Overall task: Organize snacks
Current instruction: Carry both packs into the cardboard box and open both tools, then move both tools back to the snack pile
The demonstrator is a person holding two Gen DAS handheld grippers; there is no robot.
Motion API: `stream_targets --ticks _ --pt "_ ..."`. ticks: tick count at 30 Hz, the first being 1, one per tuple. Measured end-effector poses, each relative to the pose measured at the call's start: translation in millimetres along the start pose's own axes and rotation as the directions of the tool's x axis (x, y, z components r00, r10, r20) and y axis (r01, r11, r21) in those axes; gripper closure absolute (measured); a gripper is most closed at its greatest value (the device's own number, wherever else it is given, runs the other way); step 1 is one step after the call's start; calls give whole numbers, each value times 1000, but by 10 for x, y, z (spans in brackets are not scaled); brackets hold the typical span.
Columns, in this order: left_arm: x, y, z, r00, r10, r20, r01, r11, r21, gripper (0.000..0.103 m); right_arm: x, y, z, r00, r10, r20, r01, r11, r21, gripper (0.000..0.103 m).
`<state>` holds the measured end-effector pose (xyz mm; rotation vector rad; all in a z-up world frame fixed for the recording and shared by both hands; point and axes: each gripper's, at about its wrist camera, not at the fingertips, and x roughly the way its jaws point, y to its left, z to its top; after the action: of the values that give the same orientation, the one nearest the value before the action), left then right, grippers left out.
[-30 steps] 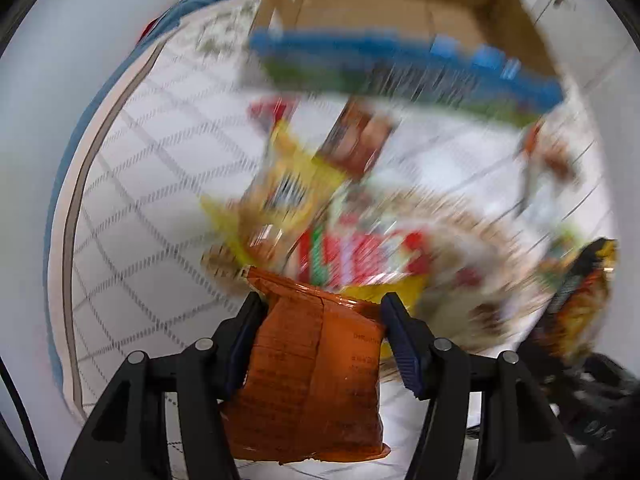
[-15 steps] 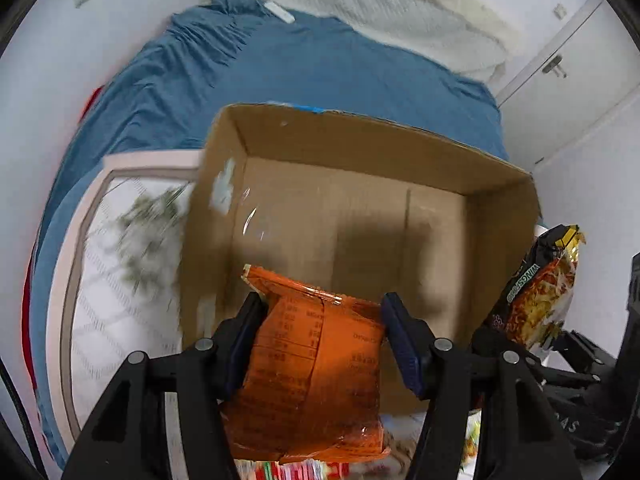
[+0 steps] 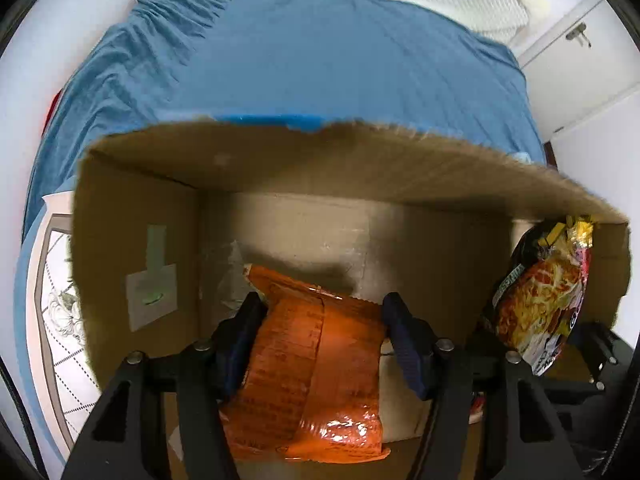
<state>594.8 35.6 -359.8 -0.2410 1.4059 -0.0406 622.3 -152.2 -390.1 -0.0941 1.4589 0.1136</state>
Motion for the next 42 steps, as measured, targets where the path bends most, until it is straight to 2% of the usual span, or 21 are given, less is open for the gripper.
stream_targets --ticks 1,2,4,5,11,14,18,22,25,27,31,34,36,37,39,42 --pt "-2 -19 -4 1000 7 10 -7 1000 10 37 76 98 36 1000 -13 -8 12 1000 -4 13" --pt "-2 -31 -10 1000 13 19 -13 1000 19 25 133 177 55 1000 -19 -15 19 1000 -10 10" --pt "-12 -33 -40 999 16 39 -17 999 30 10 151 247 48 1000 -21 -16 20 1000 -14 6" --pt "-30 -31 -47 999 8 52 -10 1000 27 9 153 288 35 1000 -22 -13 21 1000 -18 6" --pt "-141 61 -143 995 13 97 -13 1000 0 9 104 549 -121 997 -69 18 70 996 -51 3" --pt "-247 38 -254 992 29 123 -31 999 13 8 51 467 -248 997 -59 40 60 998 -34 3" --pt "-495 47 -512 982 32 188 -35 999 12 9 -292 521 -543 990 -80 117 84 996 -29 2" --pt "-843 36 -867 954 62 293 -73 997 27 9 -643 490 -926 981 -57 187 58 998 2 2" --pt "-1082 65 -1191 940 54 338 -68 997 29 8 -870 377 -1117 973 -39 228 37 999 16 2" --pt "-1191 90 -1408 936 50 349 -63 998 26 9 -970 308 -1229 967 -25 255 21 1000 19 2" --pt "-1343 219 -1920 934 59 354 -70 997 16 9 -1062 105 -1721 958 16 285 -26 999 31 2" --pt "-1329 292 -2364 940 96 328 -103 995 4 8 -985 61 -2188 967 39 253 -40 999 -3 2" --pt "-1271 326 -2654 942 136 308 -141 990 -5 8 -999 58 -2576 981 29 194 -15 997 -76 2" --pt "-1194 340 -2831 943 163 290 -168 986 -10 8 -863 126 -2739 988 8 153 13 991 -134 2" --pt "-1043 372 -3067 950 190 249 -193 981 -13 8 -618 260 -3037 995 -55 82 74 965 -253 2" --pt "-715 424 -3409 961 217 170 -217 976 -20 9 -248 467 -3465 984 -178 14 165 877 -451 2"
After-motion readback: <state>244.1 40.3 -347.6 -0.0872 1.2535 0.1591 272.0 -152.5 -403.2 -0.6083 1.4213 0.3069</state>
